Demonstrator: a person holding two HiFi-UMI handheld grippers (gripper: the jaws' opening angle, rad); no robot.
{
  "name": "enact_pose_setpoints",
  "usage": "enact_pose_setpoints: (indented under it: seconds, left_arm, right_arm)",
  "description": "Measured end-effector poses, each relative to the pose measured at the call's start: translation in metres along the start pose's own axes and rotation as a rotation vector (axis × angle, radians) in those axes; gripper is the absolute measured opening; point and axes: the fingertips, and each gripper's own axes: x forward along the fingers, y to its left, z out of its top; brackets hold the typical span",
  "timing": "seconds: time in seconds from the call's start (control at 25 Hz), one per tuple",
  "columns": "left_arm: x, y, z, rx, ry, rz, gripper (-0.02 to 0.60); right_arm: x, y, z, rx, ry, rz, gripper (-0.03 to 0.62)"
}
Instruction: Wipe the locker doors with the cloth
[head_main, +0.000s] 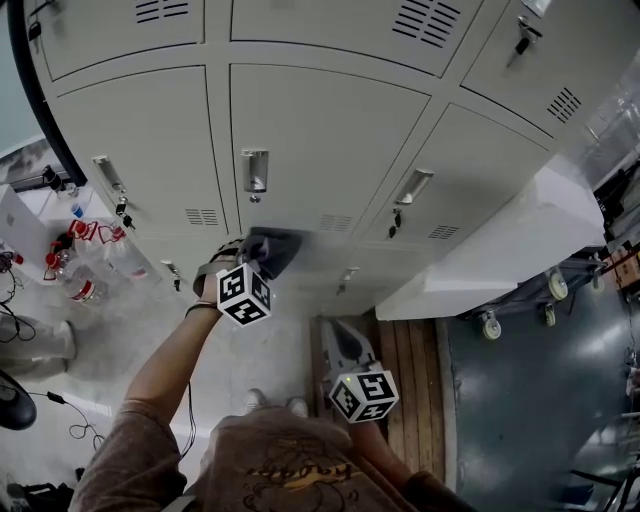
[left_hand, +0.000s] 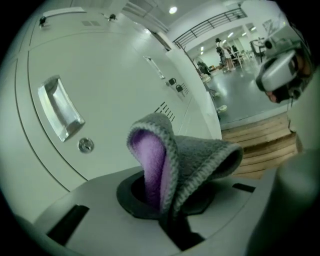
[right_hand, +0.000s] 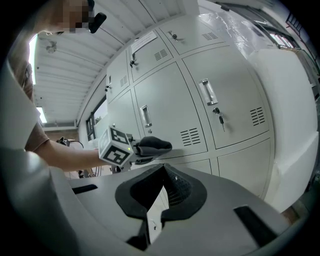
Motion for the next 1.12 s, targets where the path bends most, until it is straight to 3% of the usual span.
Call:
enact_pose_setpoints:
  seconds: [0.32,0.76,1.12]
  left_arm:
    - [-0.050,0.045,0.100,0.052,-0.139,0.074,0.038]
    - [-0.144,0.142,0.214,0.156,-0.324,0.338,0.038]
    - [-0.191,0.209,0.264,0.249,-0.345,0.531,0.039]
  right_arm:
    - [-0.006,0.008,0.003,-0.006,-0.020,0.020,-0.002]
    - [-0.018,0.019,0.007,-0.010,-0.045,0.043,-0.002]
    - [-0.024,0.023,0.009,-0.015,-0.056,0.051,-0.002]
